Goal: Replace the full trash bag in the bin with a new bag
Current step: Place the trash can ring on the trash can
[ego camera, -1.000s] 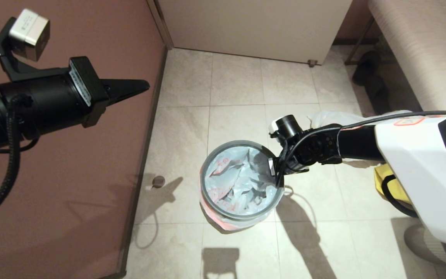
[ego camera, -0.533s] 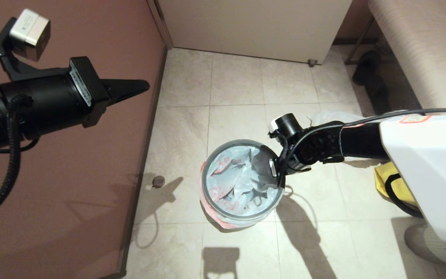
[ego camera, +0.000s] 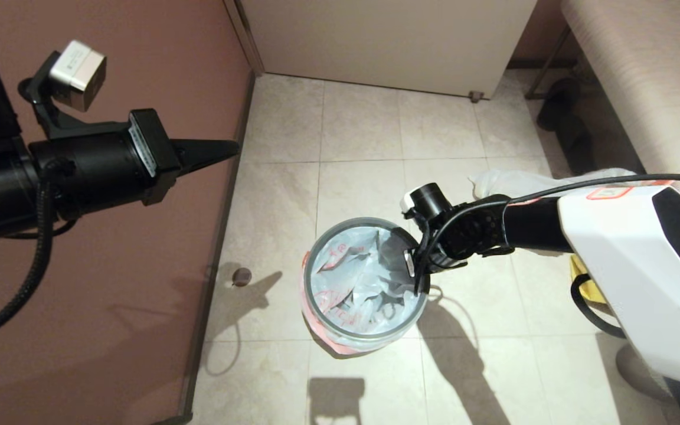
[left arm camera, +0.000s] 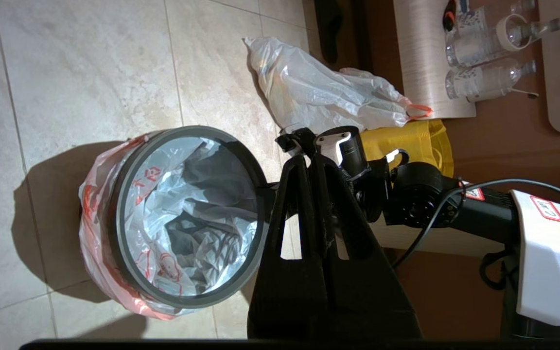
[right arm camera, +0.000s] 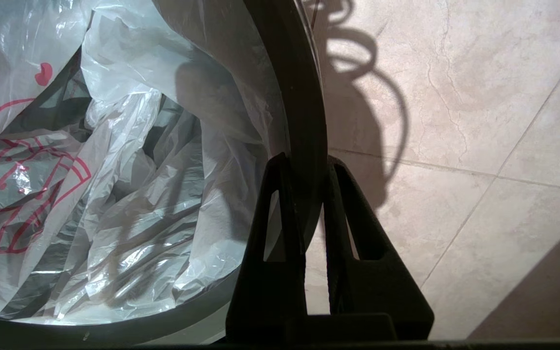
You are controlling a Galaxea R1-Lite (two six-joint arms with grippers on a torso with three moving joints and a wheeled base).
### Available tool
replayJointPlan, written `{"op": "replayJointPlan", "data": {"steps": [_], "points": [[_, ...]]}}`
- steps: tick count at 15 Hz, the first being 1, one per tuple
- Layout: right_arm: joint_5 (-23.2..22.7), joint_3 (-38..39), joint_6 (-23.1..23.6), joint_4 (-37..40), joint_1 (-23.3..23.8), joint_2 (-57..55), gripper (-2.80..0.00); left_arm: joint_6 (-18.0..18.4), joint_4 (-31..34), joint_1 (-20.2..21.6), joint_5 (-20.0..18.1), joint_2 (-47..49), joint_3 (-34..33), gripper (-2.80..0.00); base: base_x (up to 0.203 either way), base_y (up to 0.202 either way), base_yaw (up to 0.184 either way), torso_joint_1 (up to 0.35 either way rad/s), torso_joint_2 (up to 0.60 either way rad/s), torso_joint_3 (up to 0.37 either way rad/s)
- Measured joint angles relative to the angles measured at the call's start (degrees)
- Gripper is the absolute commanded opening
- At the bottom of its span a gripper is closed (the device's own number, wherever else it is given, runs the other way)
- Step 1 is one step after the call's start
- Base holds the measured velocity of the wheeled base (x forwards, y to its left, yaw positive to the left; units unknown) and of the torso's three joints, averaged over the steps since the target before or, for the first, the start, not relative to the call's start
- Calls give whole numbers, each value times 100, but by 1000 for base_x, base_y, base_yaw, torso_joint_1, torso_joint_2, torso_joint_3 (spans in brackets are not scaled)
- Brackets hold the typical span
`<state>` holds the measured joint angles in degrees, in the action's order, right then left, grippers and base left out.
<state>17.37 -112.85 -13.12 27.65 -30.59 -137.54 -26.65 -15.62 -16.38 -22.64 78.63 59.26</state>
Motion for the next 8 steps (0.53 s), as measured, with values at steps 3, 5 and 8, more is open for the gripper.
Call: {"op": "replayJointPlan", "data": {"steps": [3,5,8], "points": [[167,9,6,-4,-25,-44,-280,20,-1,51,-5,118,-2,-280,0,0,0,0,0,0],[213,12,9,-21,-28,-11,-280,30,0,40,-1,142,-11,-280,0,0,0,0,0,0],[204,107,-70,30,-33,222,-280,37,21,53,18,171,-11,-280,0,0,0,0,0,0]]}}
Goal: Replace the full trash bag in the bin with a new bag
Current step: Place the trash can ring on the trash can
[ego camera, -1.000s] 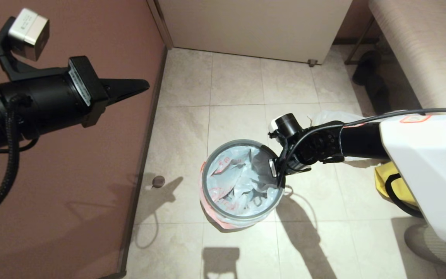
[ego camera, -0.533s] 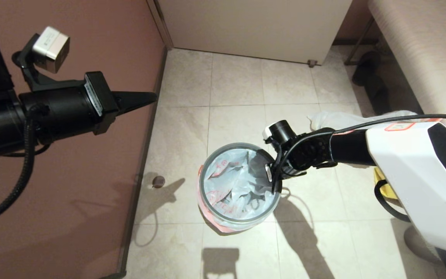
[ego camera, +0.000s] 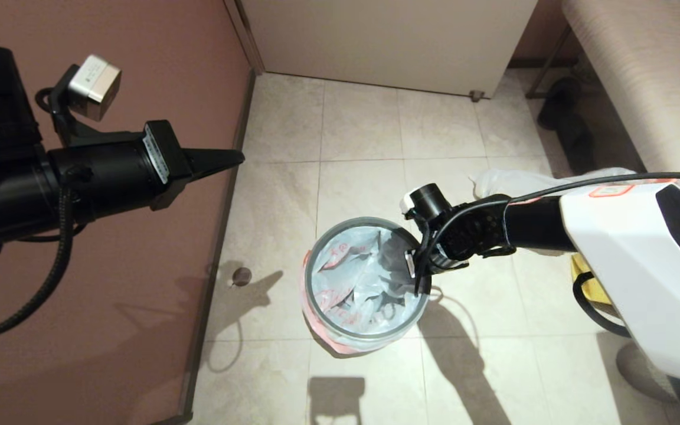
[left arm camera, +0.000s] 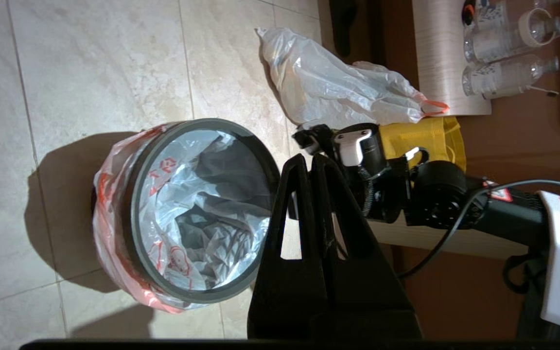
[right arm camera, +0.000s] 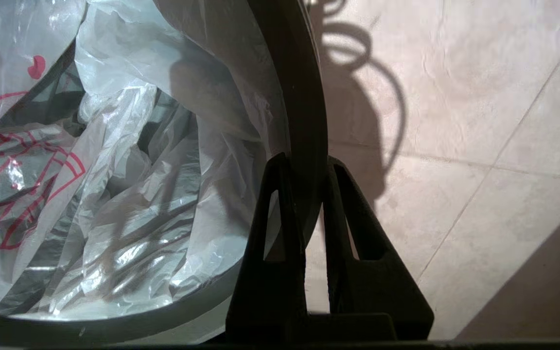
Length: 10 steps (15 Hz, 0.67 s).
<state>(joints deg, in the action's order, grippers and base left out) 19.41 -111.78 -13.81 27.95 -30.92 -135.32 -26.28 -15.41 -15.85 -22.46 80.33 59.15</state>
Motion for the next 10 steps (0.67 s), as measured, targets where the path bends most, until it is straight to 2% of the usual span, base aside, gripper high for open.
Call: {"op": "replayJointPlan", "data": {"steps": [3,4,6,10], "points": [[13,371,-129,25,-115,434,-280,18,19,-7,7,65,9,-280,0,0,0,0,0,0],[104,480,-134,84,-154,546,0,18,19,-11,14,72,9,-280,0,0,0,0,0,0],[228,566,-136,88,-160,632,0,18,19,-22,9,79,9,-280,0,0,0,0,0,0],[181,552,-147,44,-224,522,0,29,16,-68,15,94,-13,-280,0,0,0,0,0,0]]}}
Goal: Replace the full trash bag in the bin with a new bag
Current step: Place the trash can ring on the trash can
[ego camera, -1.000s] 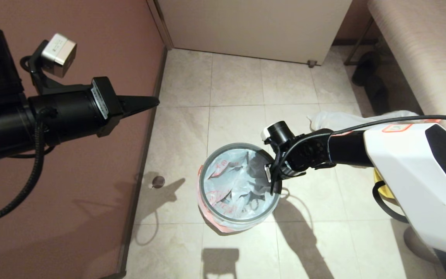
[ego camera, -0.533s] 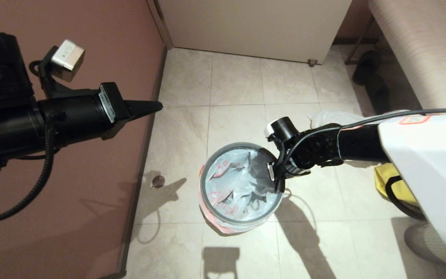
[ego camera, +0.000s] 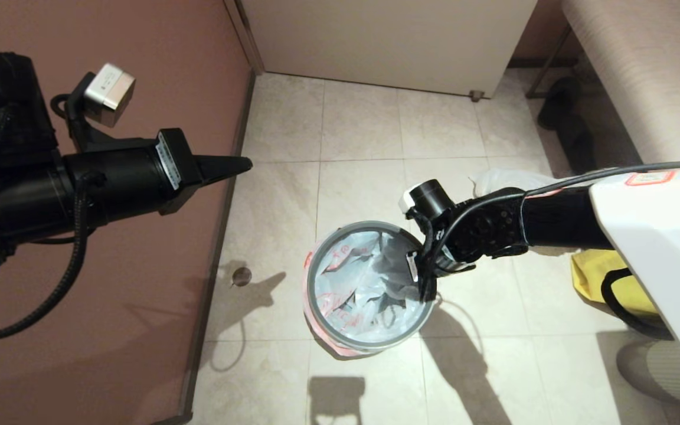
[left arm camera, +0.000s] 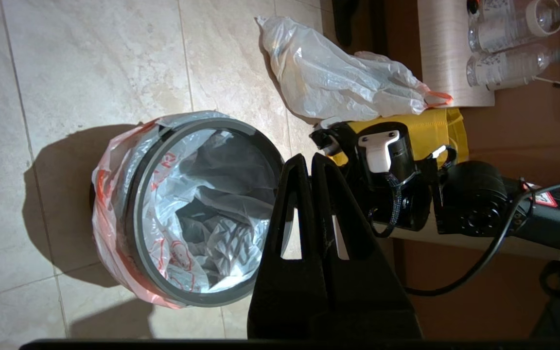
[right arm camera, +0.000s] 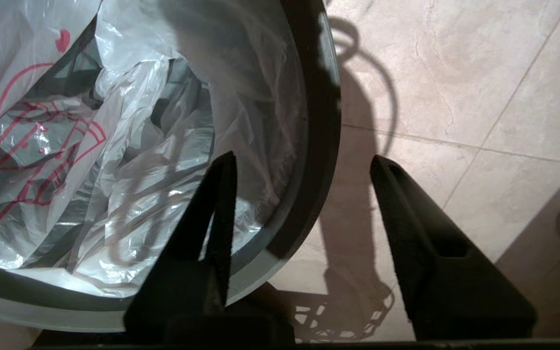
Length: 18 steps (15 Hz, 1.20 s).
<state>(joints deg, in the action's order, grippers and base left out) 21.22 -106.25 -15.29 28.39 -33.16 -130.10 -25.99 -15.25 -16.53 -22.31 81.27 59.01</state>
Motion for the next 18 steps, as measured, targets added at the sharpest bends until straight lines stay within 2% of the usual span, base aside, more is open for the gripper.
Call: {"op": "replayJointPlan", "data": {"steps": [3,5,8,9,11,13,16,18], "points": [[-44,39,-65,-169,22,40,0,4,25,-15,-26,35,-4,-280,0,0,0,0,0,0],[-320,108,-338,-185,33,196,0,82,75,-6,-43,180,-6,-280,0,0,0,0,0,0],[-898,416,-583,-211,135,529,0,628,647,46,-40,665,90,-280,0,0,0,0,0,0],[-952,637,-588,-289,182,646,-280,879,918,63,-27,866,141,-280,0,0,0,0,0,0],[-1024,1080,-603,-702,309,866,-280,1288,1270,153,-12,1316,239,-280,0,0,0,0,0,0],[-1332,1505,-722,-1251,464,1094,-280,1600,1378,202,-15,1852,277,-280,0,0,0,0,0,0],[-2059,1880,-948,-1541,560,1303,-280,1825,1330,188,-54,2694,283,-280,0,0,0,0,0,0],[-2350,2254,-983,-2073,571,1376,-280,1907,1122,161,-231,3170,273,-280,0,0,0,0,0,0]]}}
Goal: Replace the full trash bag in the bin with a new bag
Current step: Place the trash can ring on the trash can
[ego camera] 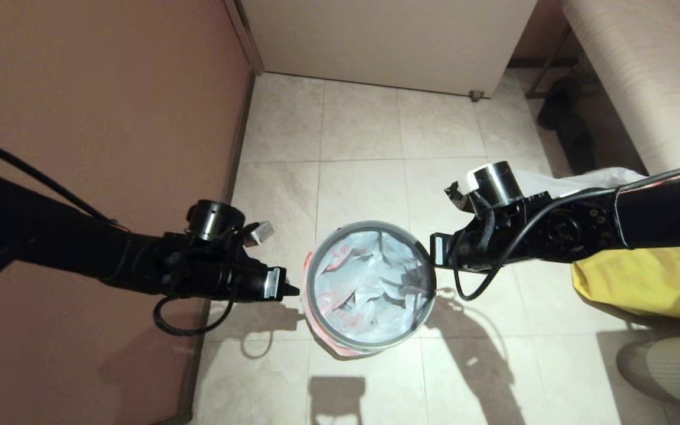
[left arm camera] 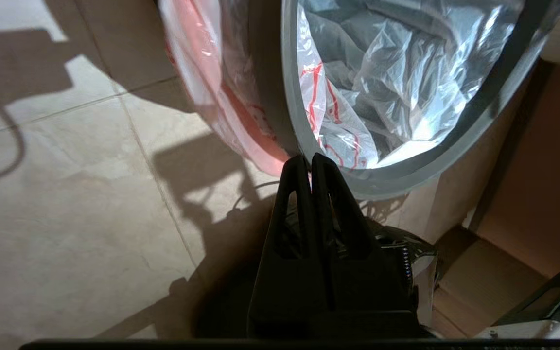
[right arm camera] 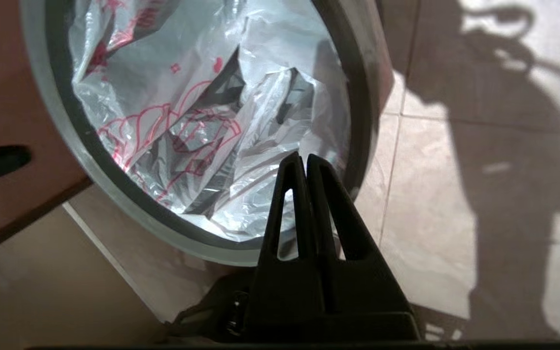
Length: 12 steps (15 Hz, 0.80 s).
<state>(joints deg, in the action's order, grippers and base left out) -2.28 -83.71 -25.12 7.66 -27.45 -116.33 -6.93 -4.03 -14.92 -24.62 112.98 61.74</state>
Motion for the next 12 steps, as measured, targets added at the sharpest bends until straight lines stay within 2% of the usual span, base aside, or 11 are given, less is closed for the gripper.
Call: {"op": "replayJointPlan", "data": {"steps": [3,5,9,12], "points": [[-481,776,-220,-1555,71,23,-280,7,-742,-6,-179,463,-234,-280,0,0,0,0,0,0],[-899,1087,-280,-2296,183,23,-280,8,-828,-10,-234,547,-309,-280,0,0,0,0,0,0],[-1341,1216,-282,-2395,357,10,-280,131,-791,69,-431,438,-472,-280,0,0,0,0,0,0],[-1403,1230,-255,-2397,438,-124,-280,835,-494,290,-476,184,-630,-280,0,0,0,0,0,0]]}}
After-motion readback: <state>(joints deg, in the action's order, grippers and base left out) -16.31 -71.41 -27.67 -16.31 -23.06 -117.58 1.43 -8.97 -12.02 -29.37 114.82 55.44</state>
